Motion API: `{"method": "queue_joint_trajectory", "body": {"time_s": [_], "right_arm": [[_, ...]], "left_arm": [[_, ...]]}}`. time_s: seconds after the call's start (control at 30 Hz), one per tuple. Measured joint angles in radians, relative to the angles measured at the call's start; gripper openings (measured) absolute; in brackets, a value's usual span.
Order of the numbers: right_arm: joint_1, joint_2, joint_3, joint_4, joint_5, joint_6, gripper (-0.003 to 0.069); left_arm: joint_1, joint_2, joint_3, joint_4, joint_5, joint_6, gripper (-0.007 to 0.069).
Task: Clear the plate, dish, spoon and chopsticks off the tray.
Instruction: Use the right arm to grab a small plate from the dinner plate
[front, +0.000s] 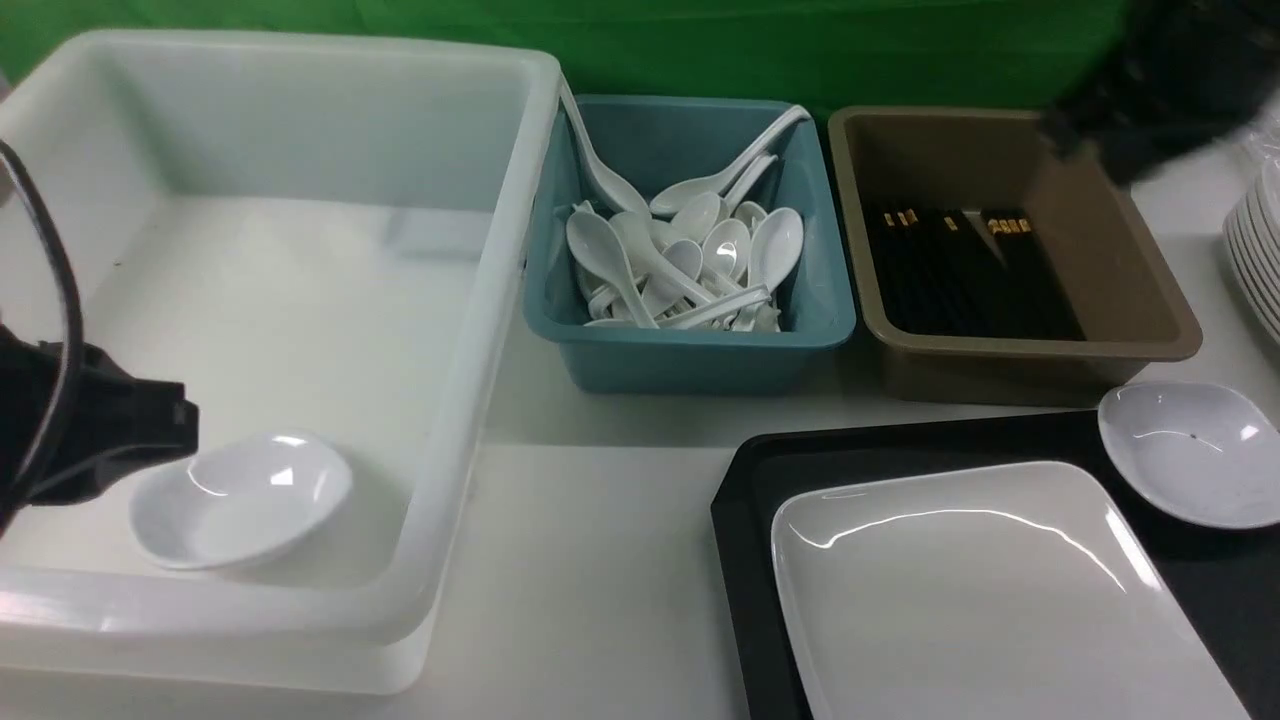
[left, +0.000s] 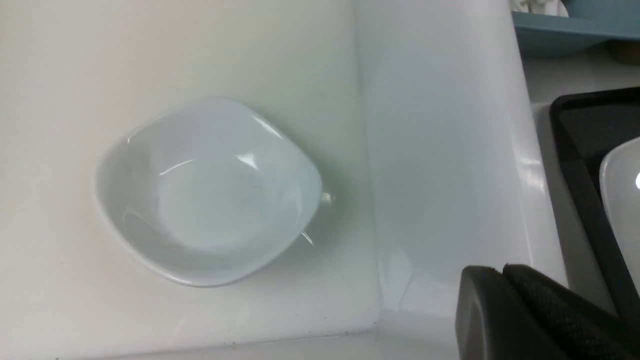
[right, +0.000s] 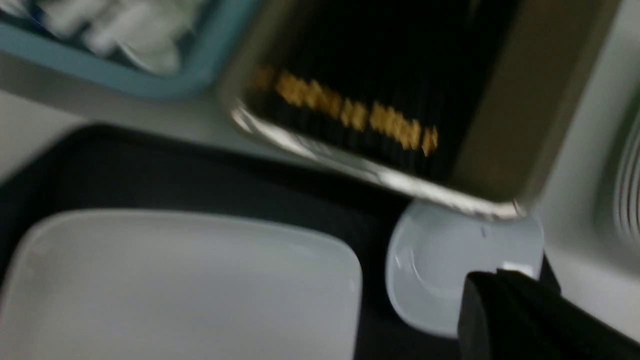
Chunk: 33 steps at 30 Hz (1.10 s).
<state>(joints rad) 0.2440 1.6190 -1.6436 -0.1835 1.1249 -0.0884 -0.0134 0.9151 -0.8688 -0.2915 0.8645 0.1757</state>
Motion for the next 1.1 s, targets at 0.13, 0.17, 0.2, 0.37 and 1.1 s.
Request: {"method": "queue_joint_trajectory", "body": {"time_s": [0.13, 0.17, 0.2, 0.37, 1.1], "right_arm": [[-0.236, -0.057, 0.321, 0.087, -0.138, 0.001, 0.0136], [-0.266, -0.053, 0.371, 0.118, -0.195, -0.023, 0.0191], [-0.288, -0.041, 0.428, 0.141, -0.236, -0.057, 0.0262], [-0.291, 0.019, 0.495, 0.169, -0.355, -0.144, 0.0438], [-0.21, 0.179, 0.497, -0.073, -0.408, -0.201, 0.0497]], "left_arm": [[-0.006, 0.0, 0.0, 0.001, -0.015, 0.0, 0.001], [-0.006, 0.0, 0.0, 0.001, -0.019, 0.0, 0.001], [-0.006, 0.0, 0.0, 0.001, -0.025, 0.0, 0.001], [-0.006, 0.0, 0.0, 0.001, -0.045, 0.0, 0.001], [-0.006, 0.0, 0.0, 0.001, -0.053, 0.007, 0.001]]}}
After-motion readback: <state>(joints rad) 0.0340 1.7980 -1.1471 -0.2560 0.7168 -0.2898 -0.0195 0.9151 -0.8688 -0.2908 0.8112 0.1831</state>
